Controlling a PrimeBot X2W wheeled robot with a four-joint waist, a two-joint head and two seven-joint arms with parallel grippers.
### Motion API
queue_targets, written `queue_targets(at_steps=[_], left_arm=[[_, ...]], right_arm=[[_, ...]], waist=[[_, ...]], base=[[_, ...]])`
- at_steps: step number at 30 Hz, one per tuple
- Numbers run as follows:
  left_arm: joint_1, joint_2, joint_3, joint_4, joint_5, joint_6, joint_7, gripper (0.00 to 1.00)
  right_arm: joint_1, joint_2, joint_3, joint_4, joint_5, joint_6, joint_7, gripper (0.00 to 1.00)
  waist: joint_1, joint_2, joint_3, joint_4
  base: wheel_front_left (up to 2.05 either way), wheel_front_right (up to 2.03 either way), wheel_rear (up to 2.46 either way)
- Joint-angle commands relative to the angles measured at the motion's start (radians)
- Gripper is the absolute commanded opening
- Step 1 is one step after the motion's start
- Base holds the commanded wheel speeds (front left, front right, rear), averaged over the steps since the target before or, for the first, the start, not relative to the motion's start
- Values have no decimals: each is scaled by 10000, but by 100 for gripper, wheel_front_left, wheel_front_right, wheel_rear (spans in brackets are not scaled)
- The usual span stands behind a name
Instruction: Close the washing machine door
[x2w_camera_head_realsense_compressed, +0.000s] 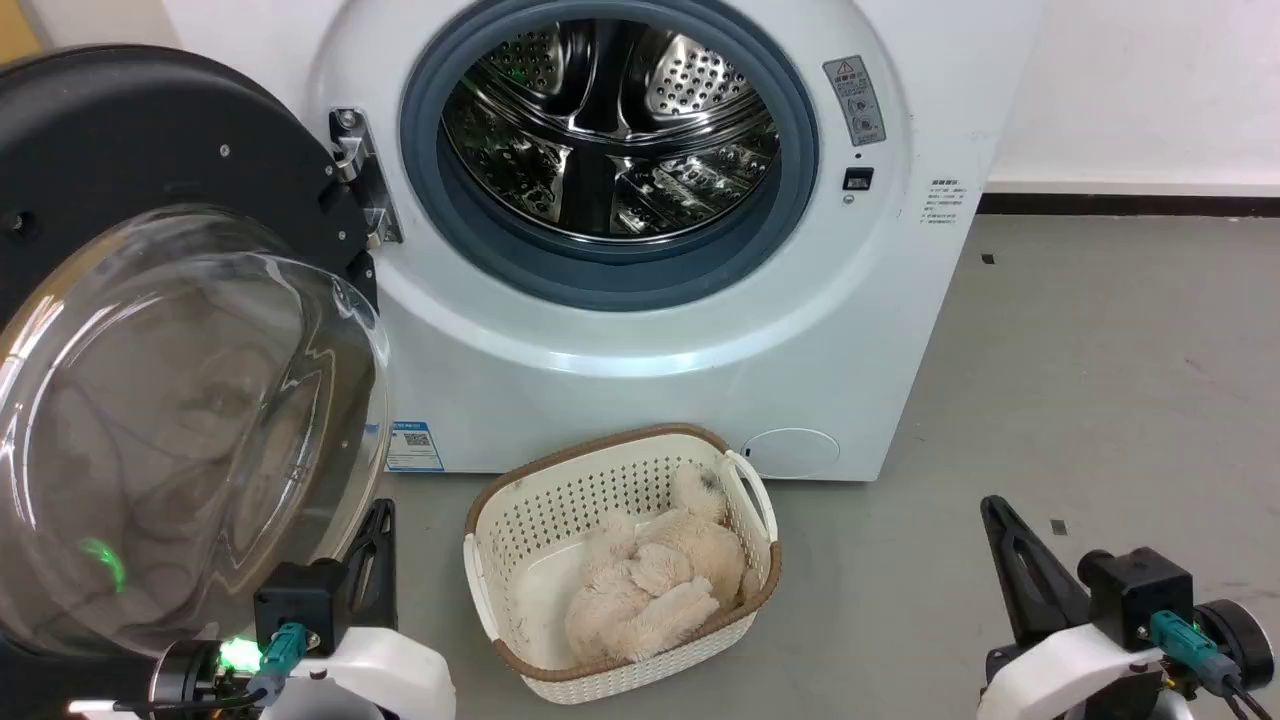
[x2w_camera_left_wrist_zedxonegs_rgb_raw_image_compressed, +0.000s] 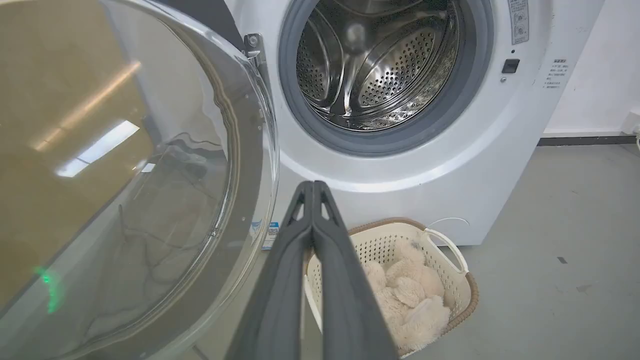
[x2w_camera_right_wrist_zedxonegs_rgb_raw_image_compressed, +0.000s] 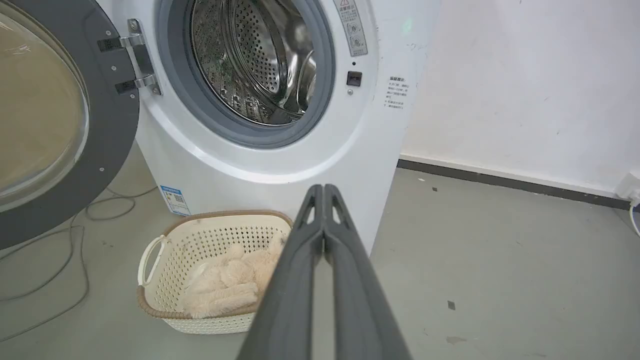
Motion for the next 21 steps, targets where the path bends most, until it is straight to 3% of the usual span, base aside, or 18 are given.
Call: queue_targets(at_steps=[1, 2, 3, 21], left_arm=[[-152, -5, 12, -37, 87, -45, 3, 0], [-152, -5, 12, -37, 87, -45, 3, 0], [0, 0, -2, 0, -2, 0, 0, 100], [37, -1, -118, 48, -101, 60, -282, 100]], right_arm=[[-139, 45, -18, -41, -80, 6, 3, 0], [-139, 45, -18, -41, -80, 6, 3, 0], [0, 0, -2, 0, 0, 0, 0, 100], [68, 3, 79, 22, 192, 1, -281, 100]], waist=[[0, 0, 0, 0], [0, 0, 0, 0], [0, 0, 0, 0], [0, 0, -10, 108]], base=[[0, 0, 0], [0, 0, 0], [0, 0, 0], [0, 0, 0]])
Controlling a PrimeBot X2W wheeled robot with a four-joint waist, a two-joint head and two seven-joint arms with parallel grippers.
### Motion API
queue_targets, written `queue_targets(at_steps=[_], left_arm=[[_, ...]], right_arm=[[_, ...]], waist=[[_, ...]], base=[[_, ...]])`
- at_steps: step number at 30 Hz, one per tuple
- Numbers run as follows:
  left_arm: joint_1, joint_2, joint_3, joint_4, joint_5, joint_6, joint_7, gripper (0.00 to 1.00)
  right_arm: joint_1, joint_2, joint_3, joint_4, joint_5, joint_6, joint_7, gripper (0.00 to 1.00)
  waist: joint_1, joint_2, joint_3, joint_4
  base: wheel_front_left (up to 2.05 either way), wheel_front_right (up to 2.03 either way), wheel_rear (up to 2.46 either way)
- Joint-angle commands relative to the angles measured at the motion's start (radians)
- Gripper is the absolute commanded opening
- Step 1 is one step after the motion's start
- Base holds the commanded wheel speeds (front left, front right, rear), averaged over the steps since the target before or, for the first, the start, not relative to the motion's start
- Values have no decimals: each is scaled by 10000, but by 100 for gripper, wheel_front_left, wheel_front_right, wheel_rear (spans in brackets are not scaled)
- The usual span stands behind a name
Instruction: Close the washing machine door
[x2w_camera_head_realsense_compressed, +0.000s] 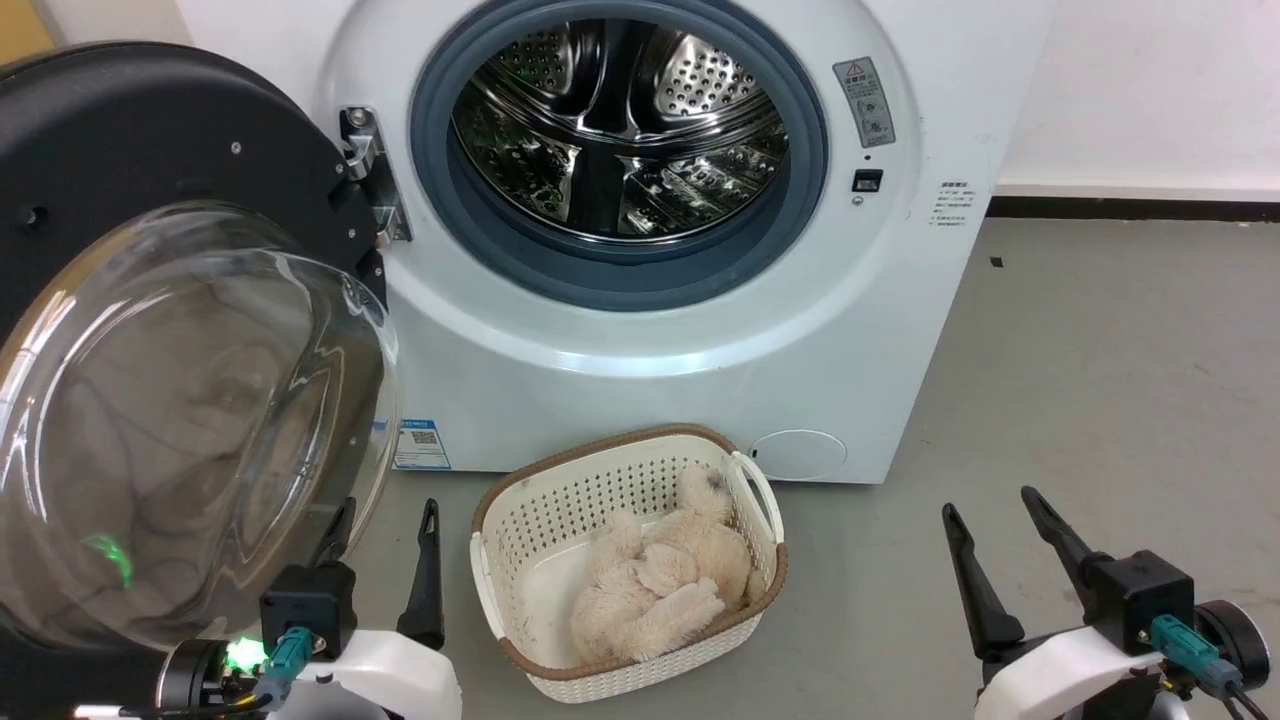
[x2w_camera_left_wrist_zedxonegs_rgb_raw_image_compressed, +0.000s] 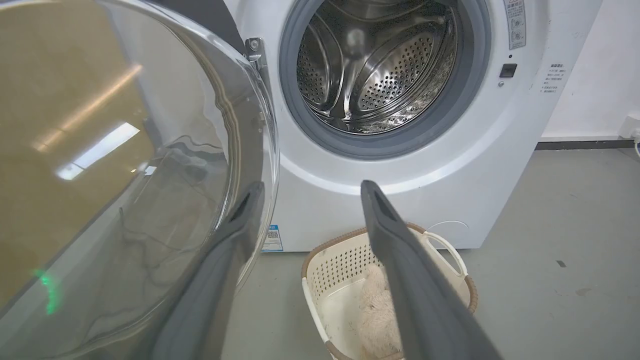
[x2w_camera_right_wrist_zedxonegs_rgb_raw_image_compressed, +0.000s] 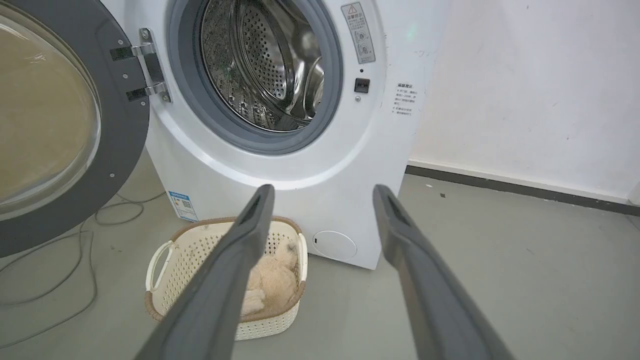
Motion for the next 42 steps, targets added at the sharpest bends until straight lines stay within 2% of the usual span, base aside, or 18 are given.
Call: queue_targets(at_steps=[1, 16, 42], left_arm=[[35, -1, -6, 9, -75, 42, -103, 100], [130, -1, -81, -9, -149, 103, -416, 100], [382, 12, 70, -161, -242, 205, -1043, 100]], right_arm=[[60, 4, 28, 6, 77, 1, -99, 100], [159, -31, 212, 45, 325, 1, -412, 100], [71, -19, 828, 269, 899, 3, -1039, 100]], waist=[[0, 0, -4, 15], [0, 0, -63, 612], [0, 0, -170, 2253]], base=[[0, 0, 0], [0, 0, 0], [0, 0, 0]])
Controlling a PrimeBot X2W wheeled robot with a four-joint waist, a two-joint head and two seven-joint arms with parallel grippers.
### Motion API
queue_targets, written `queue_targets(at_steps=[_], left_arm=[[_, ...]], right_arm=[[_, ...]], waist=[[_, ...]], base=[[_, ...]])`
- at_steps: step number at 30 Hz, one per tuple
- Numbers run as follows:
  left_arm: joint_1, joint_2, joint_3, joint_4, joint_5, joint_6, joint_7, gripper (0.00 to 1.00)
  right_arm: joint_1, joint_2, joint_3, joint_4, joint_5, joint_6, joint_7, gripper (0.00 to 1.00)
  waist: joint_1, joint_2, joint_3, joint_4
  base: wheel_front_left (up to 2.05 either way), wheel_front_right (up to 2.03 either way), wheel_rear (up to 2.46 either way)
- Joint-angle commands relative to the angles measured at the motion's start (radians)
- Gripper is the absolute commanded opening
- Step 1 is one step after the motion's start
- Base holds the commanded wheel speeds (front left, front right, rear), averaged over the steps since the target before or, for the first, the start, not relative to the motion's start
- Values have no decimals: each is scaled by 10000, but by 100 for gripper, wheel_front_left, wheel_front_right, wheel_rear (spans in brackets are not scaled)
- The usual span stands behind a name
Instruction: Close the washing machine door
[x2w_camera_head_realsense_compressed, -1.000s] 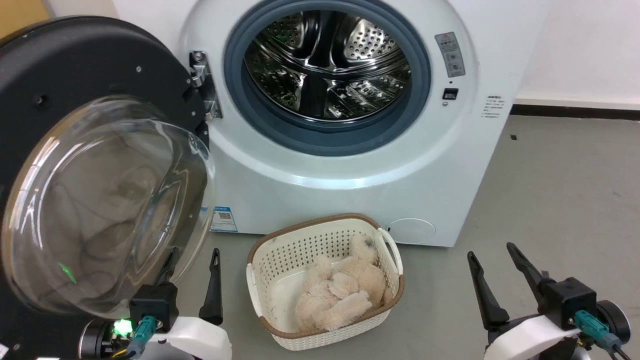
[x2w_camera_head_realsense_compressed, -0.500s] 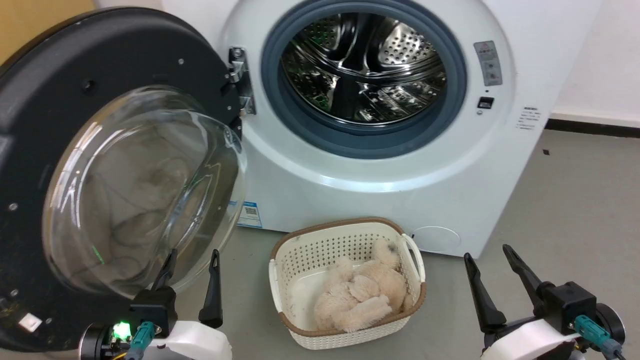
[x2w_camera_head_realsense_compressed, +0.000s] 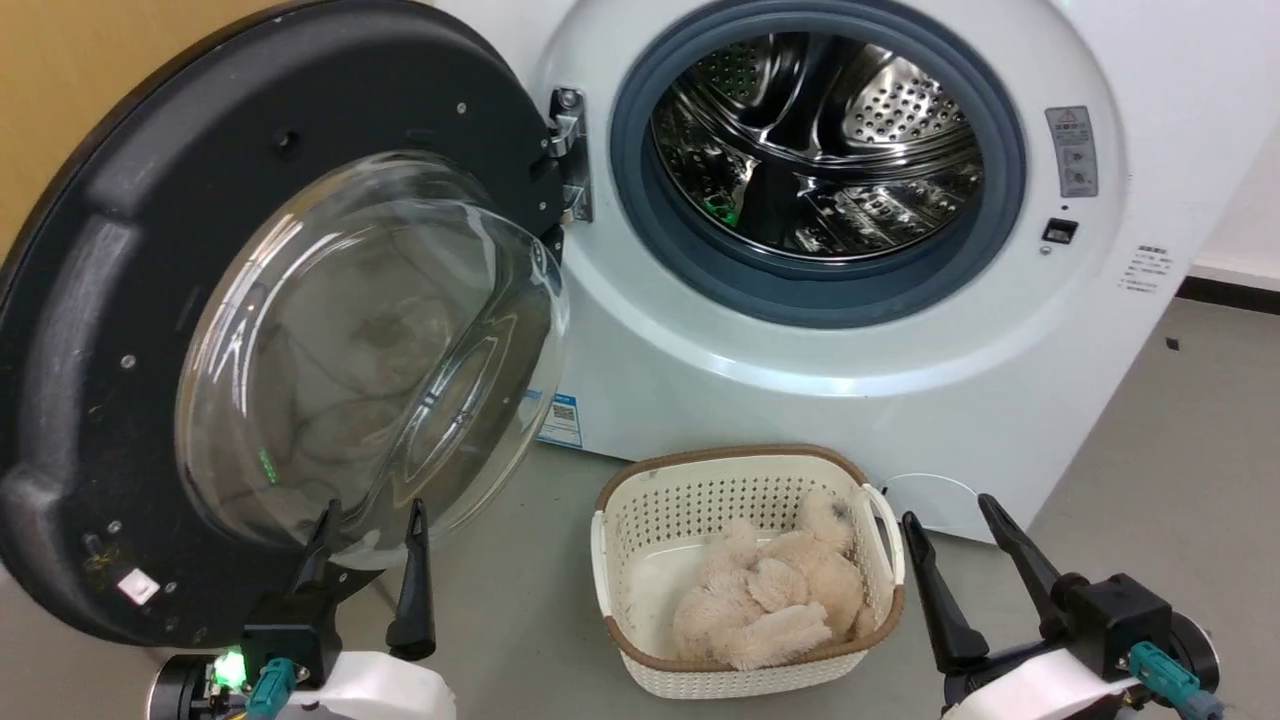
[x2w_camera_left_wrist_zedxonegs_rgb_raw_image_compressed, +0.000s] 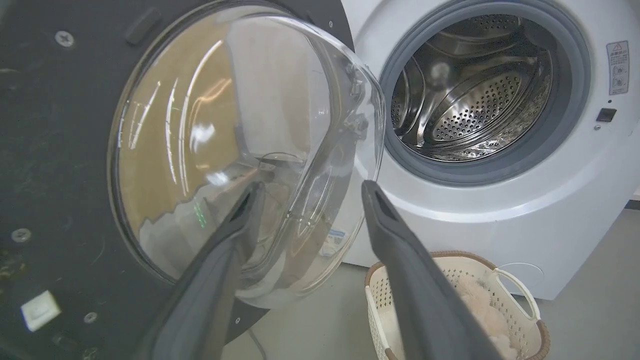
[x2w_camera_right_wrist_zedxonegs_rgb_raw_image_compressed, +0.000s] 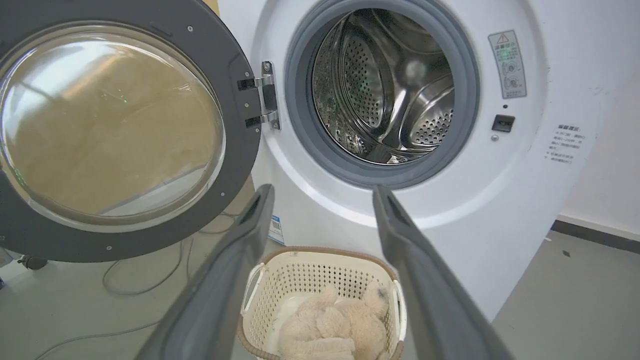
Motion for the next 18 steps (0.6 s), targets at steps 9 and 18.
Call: queue_targets(at_steps=[9, 18], left_arm=[[224, 4, 84, -183, -127, 175, -278, 100], [348, -1, 112, -282, -213, 276, -466, 100]], right_arm=[[-180, -106, 367, 195, 325, 3, -293, 100], [-270, -200, 633, 345, 546, 4, -481, 100]], waist=[[0, 0, 18, 454], [0, 0, 20, 833]], base=[[0, 0, 0], [0, 0, 0]])
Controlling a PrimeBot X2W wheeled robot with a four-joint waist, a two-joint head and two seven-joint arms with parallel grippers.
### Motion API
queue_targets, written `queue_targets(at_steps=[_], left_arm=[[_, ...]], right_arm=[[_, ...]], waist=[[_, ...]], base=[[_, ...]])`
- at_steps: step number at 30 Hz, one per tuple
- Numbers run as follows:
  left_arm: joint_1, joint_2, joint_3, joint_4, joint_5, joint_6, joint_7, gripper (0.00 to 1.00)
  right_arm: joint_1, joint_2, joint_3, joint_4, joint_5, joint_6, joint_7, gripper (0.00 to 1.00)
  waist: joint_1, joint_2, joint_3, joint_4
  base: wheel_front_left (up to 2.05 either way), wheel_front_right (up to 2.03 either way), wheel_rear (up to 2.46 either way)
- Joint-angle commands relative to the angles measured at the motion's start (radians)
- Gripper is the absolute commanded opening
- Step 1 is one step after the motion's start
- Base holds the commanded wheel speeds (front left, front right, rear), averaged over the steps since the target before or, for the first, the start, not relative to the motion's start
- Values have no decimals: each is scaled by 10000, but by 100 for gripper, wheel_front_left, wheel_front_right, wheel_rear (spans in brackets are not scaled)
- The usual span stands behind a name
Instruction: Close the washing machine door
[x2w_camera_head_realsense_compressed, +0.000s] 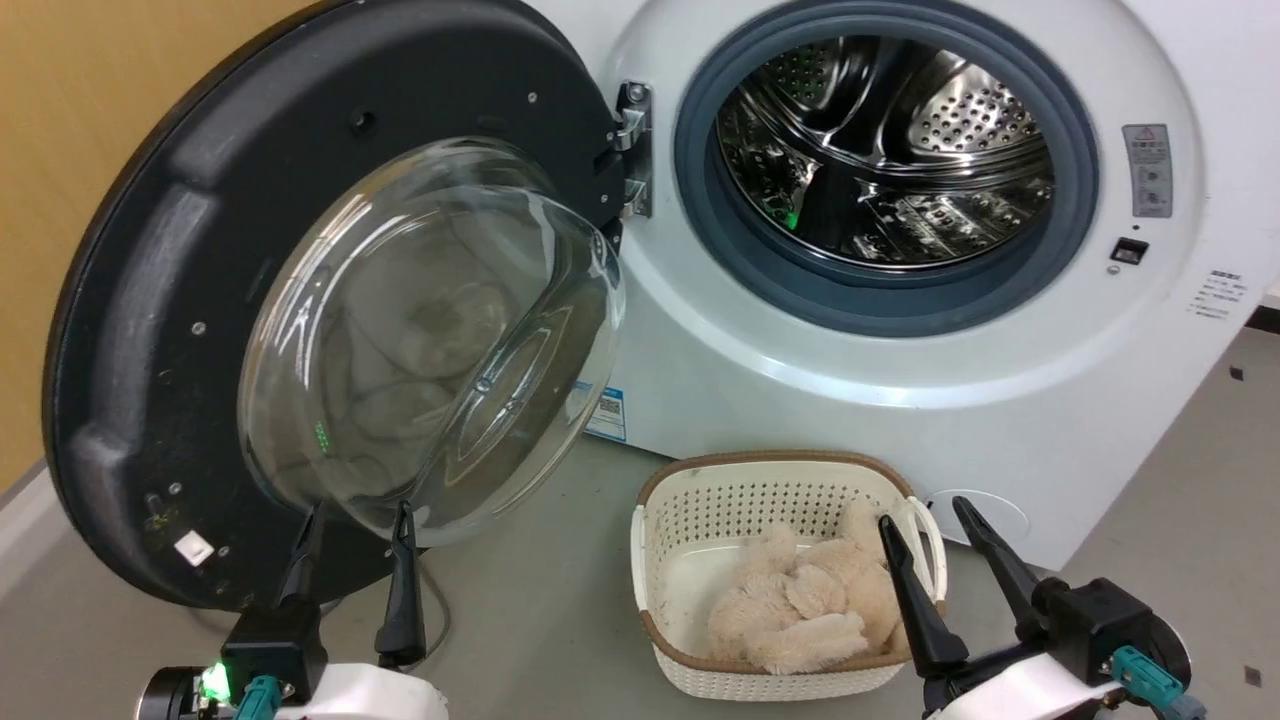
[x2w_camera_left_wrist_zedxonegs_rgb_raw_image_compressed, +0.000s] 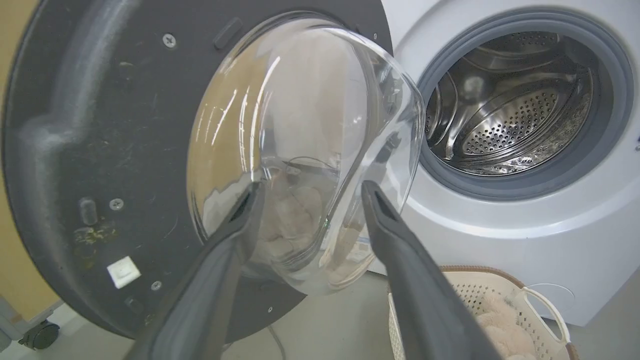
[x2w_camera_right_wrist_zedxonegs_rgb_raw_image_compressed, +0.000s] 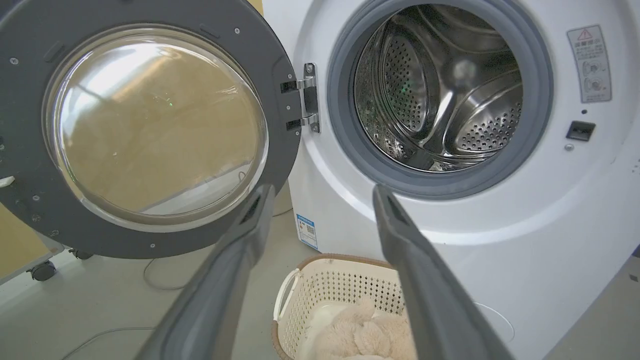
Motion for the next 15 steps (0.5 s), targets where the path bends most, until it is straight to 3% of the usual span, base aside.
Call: queue_targets(at_steps=[1, 15], left_arm=[[146, 0, 38, -65, -54, 65, -124, 100], [271, -2, 111, -187, -142, 136, -396, 100]], right_arm=[[-156, -79, 87, 64, 117, 6, -118, 100], [-236, -159, 399, 246, 415, 6, -390, 100]], waist=[[0, 0, 3, 113], [0, 0, 21, 672]], base=[[0, 0, 0], [0, 0, 0]])
